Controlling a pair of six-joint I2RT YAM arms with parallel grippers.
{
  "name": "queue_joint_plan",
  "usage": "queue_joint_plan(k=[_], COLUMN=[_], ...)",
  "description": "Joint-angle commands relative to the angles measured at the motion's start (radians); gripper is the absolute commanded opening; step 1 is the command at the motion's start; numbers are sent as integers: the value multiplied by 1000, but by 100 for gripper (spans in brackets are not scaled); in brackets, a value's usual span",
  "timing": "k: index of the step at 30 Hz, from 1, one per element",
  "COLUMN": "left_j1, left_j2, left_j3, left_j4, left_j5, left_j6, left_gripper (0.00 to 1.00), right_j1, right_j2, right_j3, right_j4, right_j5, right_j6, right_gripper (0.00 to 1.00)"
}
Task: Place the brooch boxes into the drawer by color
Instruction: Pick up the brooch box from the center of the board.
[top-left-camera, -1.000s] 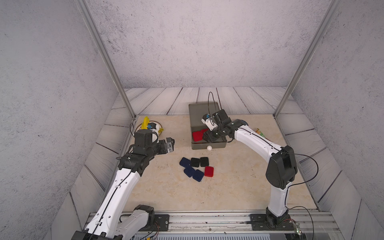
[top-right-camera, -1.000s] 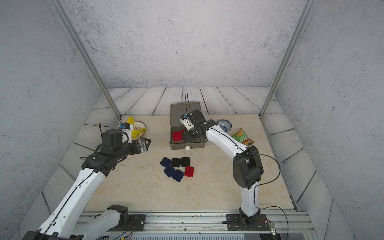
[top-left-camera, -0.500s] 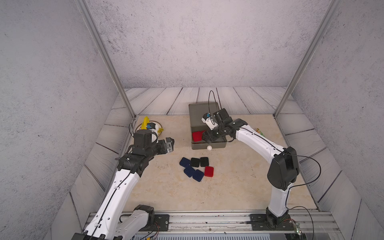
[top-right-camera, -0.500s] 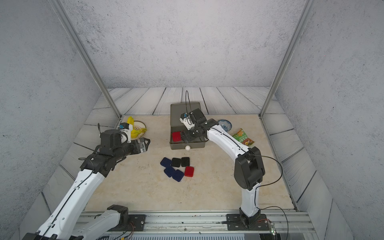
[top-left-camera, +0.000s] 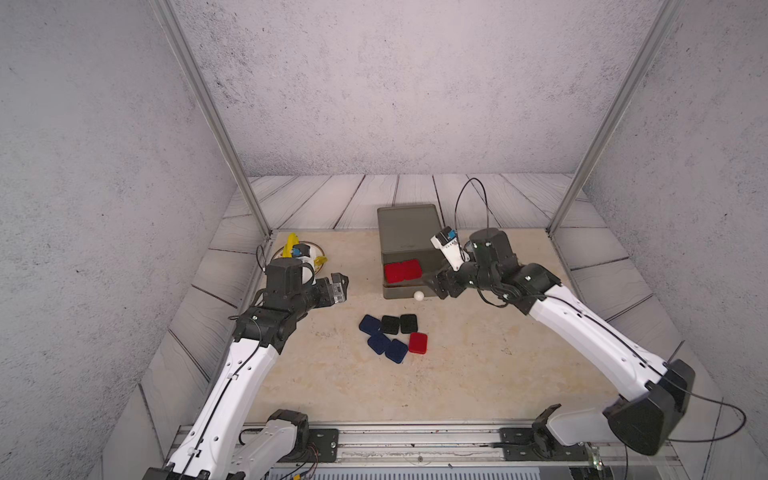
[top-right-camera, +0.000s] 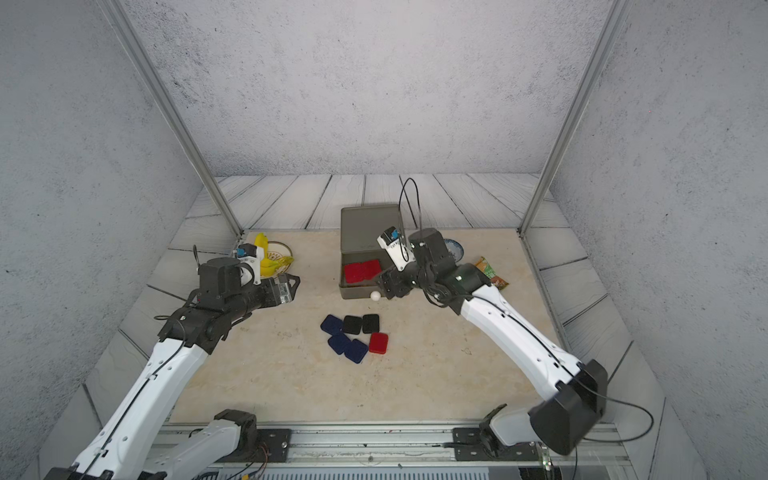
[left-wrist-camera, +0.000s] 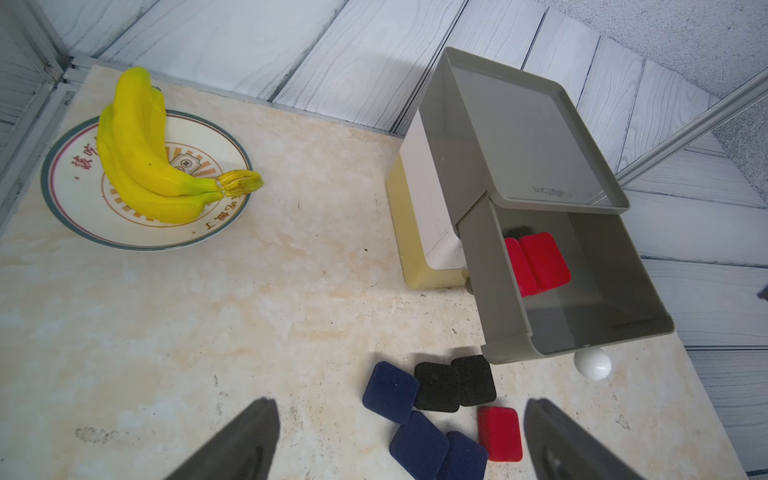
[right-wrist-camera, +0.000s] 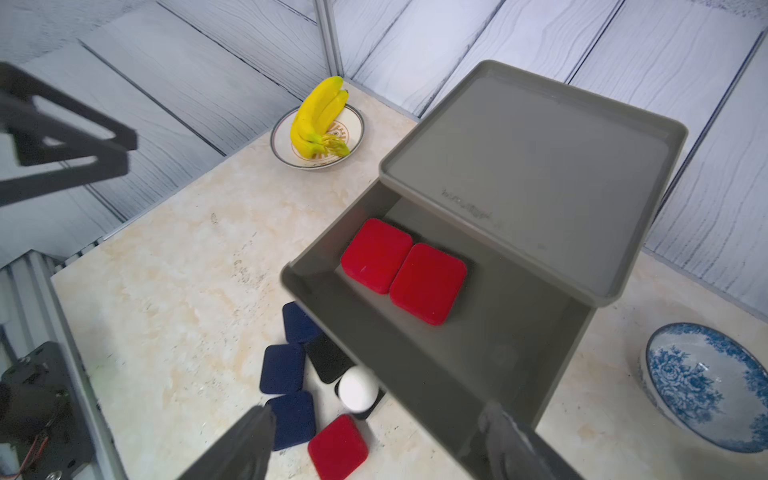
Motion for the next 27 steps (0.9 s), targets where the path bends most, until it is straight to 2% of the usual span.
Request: queue_joint_plan(k=[1,6,11,14,18,23,27], left_j1=[-7,-13,-24,-27,-28,-29,-29], left_j2=[2,3,9,5,-2,-1,-2], left_j3=[26,23,22,19,14,12,13], left_j4=[8,25,36,35,28,25,22], left_j5=[24,34,38,32,17,16,12], left_j6=[-2,-18,-32,-32,-28,-24,-18], left_gripper=[98,98,98,98,98,98,98], right_j1=[29,79,86,86,87,86,86], right_j2=[-134,-306,-301,-230,-99,29,135], right_j3=[-175,-463,-601,-657,-659,-691,-665], right_j4=[59,153,221,299,373,570,629], right_j5=[-34,-47,-63,-43,-40,-29,-18], right_j6=[90,180,206,182,124,53,3], right_gripper=[85,86,86,87,87,88,89])
